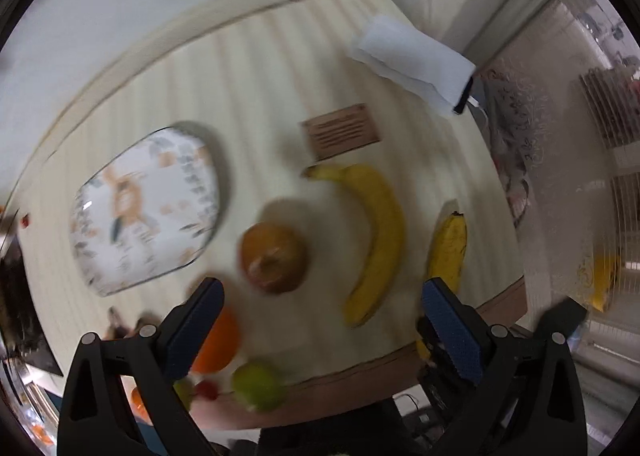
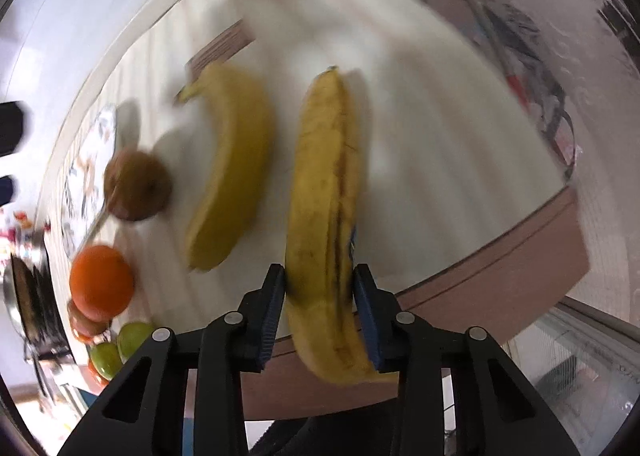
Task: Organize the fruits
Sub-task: 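Reach both grippers to the two bananas and close on them, then lift the bananas with both grippers and carry them toward the floral plate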
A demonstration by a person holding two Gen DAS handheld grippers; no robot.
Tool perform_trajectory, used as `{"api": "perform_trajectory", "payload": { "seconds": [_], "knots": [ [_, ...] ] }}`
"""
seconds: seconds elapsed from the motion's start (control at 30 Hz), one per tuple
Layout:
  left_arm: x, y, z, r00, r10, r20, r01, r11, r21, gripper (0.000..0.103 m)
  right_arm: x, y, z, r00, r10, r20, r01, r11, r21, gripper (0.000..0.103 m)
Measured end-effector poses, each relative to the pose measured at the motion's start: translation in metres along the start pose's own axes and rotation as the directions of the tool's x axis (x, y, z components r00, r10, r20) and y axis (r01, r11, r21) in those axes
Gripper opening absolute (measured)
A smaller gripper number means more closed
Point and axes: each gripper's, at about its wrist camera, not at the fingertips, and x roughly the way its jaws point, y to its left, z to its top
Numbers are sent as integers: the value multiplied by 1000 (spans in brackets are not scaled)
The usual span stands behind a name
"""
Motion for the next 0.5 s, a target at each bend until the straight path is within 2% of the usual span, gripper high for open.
{"api": "perform_trajectory", "payload": {
  "seconds": [0.07, 0.23, 0.3, 0.37, 0.43, 0.5],
  "knots": [
    [19, -17, 16, 999, -11, -50, 13, 999, 32, 90, -1, -11, 11, 1000, -8, -6, 8, 1000, 7, 38],
    [66, -52, 40, 988, 12, -152, 9, 991, 136, 88, 1, -33, 24, 998, 53, -43, -51, 998, 48, 38],
    [83, -61, 45, 982, 37, -183, -6, 986, 169, 74, 1, -37, 26, 997, 63, -54, -60, 996, 59, 38],
    [98, -65, 47, 976, 59, -210, -19, 982, 187, 54, 2, -42, 25, 995, 80, -60, -75, 994, 77, 38],
    [108, -65, 47, 974, 56, -221, -15, 983, 181, 42, 6, -44, 27, 993, 94, -69, -88, 992, 90, 40],
    [115, -62, 48, 975, 42, -218, -6, 987, 163, 38, 7, -40, 30, 996, 81, -45, -77, 994, 83, 44]
  ]
}}
